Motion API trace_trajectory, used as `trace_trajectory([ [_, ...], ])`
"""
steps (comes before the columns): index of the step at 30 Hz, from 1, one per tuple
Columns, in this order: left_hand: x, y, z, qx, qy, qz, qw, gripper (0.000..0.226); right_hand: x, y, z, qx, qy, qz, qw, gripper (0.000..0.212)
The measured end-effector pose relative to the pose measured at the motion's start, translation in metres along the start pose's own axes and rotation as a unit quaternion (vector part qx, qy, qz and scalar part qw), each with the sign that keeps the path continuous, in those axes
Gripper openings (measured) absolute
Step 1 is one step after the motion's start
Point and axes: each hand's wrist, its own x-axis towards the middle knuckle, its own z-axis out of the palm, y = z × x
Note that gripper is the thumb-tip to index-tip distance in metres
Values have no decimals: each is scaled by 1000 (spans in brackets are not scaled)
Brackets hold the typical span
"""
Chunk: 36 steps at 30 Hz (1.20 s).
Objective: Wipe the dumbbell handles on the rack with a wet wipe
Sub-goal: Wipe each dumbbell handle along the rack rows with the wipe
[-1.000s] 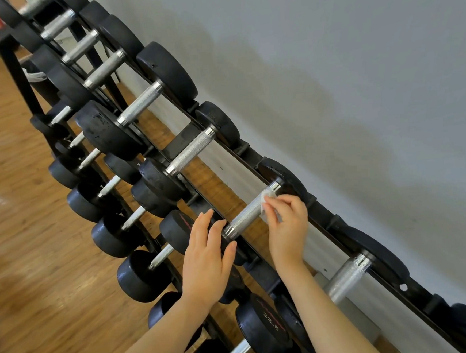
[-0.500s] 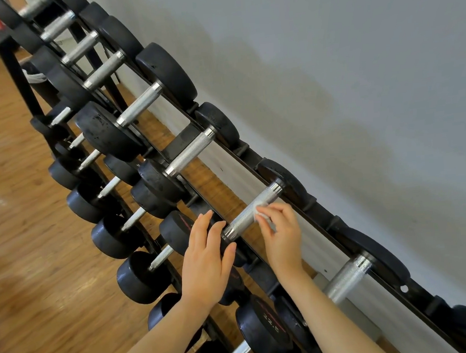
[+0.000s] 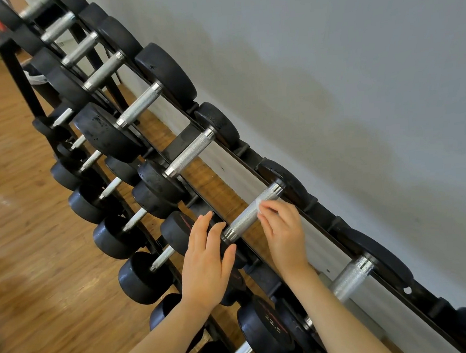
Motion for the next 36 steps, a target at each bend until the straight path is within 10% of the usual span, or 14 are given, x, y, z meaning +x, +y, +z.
trace_trajectory([
  [23,1,-3,3,-6,13,7,1000,52,-11,-14,6,104,-9,105,989,17],
  [28,1,-3,4,-2,11,7,1000,53,5,-10,1,152,56,234,959,14],
  [36,0,-3,5,-17,19,4,1000,59,-13,-15,6,102,-31,89,990,18],
])
